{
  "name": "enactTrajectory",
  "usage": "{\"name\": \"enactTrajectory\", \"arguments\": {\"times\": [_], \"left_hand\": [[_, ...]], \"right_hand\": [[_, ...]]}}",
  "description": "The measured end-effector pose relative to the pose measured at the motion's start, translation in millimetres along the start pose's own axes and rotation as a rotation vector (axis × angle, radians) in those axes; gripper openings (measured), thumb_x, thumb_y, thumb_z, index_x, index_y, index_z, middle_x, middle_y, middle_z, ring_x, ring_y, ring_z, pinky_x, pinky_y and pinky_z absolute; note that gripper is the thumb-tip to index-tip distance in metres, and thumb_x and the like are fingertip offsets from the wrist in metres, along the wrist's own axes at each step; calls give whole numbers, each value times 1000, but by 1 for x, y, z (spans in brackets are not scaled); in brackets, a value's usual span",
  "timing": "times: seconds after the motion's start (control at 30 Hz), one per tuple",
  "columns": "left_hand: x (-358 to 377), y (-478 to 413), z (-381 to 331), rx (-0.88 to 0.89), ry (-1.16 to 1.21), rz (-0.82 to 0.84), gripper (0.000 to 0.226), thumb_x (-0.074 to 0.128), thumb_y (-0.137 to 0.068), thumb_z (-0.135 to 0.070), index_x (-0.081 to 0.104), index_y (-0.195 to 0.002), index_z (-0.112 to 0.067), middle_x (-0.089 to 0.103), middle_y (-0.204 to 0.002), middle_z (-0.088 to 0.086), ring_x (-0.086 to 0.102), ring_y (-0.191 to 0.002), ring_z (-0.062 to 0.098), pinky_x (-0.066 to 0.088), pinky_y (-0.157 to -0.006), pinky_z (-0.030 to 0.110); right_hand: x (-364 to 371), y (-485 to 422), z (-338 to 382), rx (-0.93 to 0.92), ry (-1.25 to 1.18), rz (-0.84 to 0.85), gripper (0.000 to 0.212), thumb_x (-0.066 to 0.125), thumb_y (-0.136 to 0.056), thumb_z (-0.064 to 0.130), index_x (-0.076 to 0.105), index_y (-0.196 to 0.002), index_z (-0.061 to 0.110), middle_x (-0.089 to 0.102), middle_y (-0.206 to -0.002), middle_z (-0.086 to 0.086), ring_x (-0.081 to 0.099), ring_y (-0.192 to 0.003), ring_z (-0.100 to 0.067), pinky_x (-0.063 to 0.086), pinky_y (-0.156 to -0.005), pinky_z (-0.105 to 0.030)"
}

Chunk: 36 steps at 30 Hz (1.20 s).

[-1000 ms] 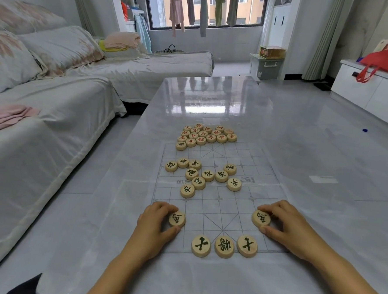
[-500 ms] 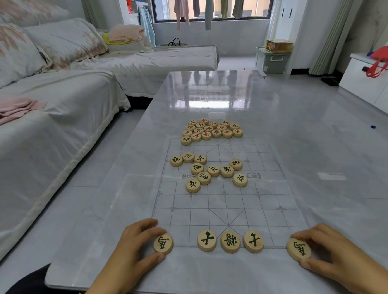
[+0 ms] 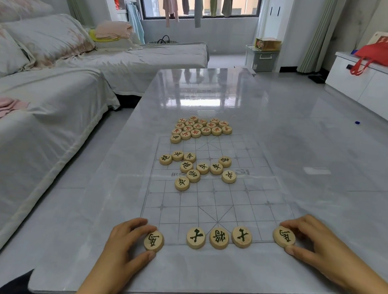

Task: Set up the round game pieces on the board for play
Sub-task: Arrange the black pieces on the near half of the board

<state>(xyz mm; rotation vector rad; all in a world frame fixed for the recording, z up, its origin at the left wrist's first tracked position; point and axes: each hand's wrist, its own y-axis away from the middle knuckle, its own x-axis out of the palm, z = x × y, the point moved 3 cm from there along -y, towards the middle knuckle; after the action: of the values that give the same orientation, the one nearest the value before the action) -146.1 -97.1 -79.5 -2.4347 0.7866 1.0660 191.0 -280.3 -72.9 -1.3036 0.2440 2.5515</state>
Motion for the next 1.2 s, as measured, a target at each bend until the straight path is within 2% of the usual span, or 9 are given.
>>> {"name": "enactTrajectory", "arguments": {"times": [0.13, 0.27, 0.37, 0.5, 0.6, 0.67, 0.8, 0.97, 1.2], "left_hand": [[0, 0, -1, -3, 1, 6, 46, 71, -73, -32, 50, -113, -38, 42, -126, -16, 35, -123, 7, 24, -102, 19], [-5, -1, 2, -45, 43, 40, 58, 75, -73, -35, 40, -116, -49, 40, -122, -30, 34, -119, -9, 28, -98, 14], [-15, -11, 3, -79, 130, -28, 44, 71, -76, -29, 48, -109, -48, 52, -114, -26, 47, -109, -9, 38, -86, 7], [-24, -49, -2, -29, 115, -97, 30, 65, -83, -20, 54, -100, -43, 56, -106, -19, 53, -99, -4, 39, -77, 3], [-17, -90, -5, -27, 78, -61, 24, 58, -88, -21, 57, -111, -31, 55, -115, -9, 51, -101, 2, 40, -80, 9], [-11, -120, -4, -26, 14, -48, 30, 53, -92, -19, 55, -122, -21, 52, -127, -1, 49, -114, 13, 42, -94, 22], [-5, -174, 5, -78, -127, -39, 42, 46, -94, -12, 43, -135, -14, 41, -144, 8, 37, -132, 24, 28, -110, 34], [2, -207, 22, -147, -274, 6, 50, 44, -95, -21, 29, -143, -24, 34, -150, 1, 33, -133, 26, 30, -106, 42], [3, -216, 20, -143, -352, 24, 44, 44, -94, -33, 37, -138, -31, 40, -145, -4, 31, -131, 23, 32, -100, 42]], "right_hand": [[0, -1, -3, 6, -20, 4, 43, 74, -76, 27, 50, -104, 48, 52, -102, 19, 48, -102, -1, 40, -89, -22], [0, -2, -5, 29, -39, 28, 48, 74, -74, 31, 45, -108, 49, 52, -102, 18, 46, -103, 4, 39, -88, -14], [-5, -6, -6, 58, -92, -15, 43, 71, -74, 36, 49, -110, 42, 55, -99, 13, 46, -103, 4, 38, -83, -6], [-16, -30, 3, 71, -48, -25, 36, 58, -76, 47, 52, -111, 39, 54, -102, 16, 53, -97, 0, 41, -77, -15], [-19, -66, 15, 41, 15, -27, 32, 57, -88, 32, 54, -119, 30, 50, -112, 13, 52, -95, -1, 39, -75, -15], [-16, -93, 26, 18, 37, -15, 32, 54, -91, 28, 53, -123, 25, 49, -120, 7, 49, -97, -2, 37, -79, -16], [-4, -143, 47, 0, 72, 11, 36, 46, -95, 25, 48, -131, 18, 44, -133, 0, 50, -104, -10, 38, -90, -21], [10, -189, 55, 8, 122, -8, 43, 36, -98, 16, 36, -140, 20, 37, -141, -6, 46, -121, -22, 36, -99, -28], [13, -226, 52, -2, 223, 100, 42, 41, -96, 17, 42, -136, 30, 39, -127, -6, 47, -108, -22, 44, -92, -31]]}}
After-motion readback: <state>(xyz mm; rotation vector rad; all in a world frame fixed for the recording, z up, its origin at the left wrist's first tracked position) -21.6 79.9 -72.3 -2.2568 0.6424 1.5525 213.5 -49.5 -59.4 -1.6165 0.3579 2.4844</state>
